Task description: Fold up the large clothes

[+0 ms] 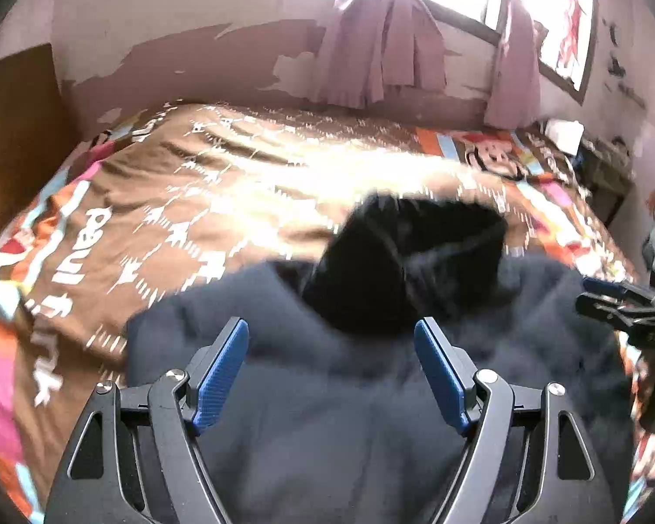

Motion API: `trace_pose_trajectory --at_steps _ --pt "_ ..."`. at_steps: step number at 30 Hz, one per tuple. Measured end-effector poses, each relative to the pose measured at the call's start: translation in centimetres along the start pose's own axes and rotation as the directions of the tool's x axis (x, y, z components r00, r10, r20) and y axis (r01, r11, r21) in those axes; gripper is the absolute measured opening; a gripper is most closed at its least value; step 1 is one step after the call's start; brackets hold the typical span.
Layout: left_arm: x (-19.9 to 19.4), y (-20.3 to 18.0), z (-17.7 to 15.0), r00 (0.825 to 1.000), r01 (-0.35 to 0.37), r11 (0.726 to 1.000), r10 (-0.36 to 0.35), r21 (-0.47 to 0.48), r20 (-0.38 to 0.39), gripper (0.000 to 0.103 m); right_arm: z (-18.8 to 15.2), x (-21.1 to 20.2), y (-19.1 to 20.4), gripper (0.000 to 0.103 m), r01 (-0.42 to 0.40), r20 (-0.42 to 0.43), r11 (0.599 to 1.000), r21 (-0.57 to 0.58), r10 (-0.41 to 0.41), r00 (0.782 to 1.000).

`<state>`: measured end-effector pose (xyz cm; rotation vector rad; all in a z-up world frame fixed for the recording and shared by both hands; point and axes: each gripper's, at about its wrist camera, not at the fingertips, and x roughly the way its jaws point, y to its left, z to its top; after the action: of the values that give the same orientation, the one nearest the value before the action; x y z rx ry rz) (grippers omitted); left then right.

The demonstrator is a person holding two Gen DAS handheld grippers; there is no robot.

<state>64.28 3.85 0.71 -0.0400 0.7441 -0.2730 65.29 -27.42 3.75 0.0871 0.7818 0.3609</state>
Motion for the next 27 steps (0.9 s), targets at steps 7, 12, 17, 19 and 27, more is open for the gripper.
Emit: trace_pose_trajectory --at_steps 7,12,17,19,27 --pt "5.3 0.0 5.0 1.000 0.011 1.000 -0.011 -0.012 -0.018 0.073 6.5 5.2 -0.7 0.058 -0.024 -0.006 0.999 0.033 0.024 1.000" --pt "8.3 -0.7 6.2 0.999 -0.003 1.000 0.004 0.028 -0.041 0.066 8.8 8.5 0.7 0.050 -0.008 -0.032 1.000 -0.024 0.007 0.999" --pt "10.6 -0.6 7.2 0.996 -0.051 0.998 0.049 -0.022 -0.075 0.028 9.2 11.6 0.9 0.023 0.034 -0.083 0.999 -0.030 -0.036 0.996" --pt "10.8 -0.8 7.3 0.994 -0.086 0.996 0.084 -0.028 -0.067 0.011 9.3 11.2 0.4 0.013 0.025 -0.072 1.000 -0.001 -0.025 0.997" --pt "6.7 -0.2 6.4 0.999 0.051 0.998 -0.052 -0.036 -0.014 0.003 7.2 5.9 0.5 0.007 -0.077 -0.031 0.995 -0.059 0.075 0.997"
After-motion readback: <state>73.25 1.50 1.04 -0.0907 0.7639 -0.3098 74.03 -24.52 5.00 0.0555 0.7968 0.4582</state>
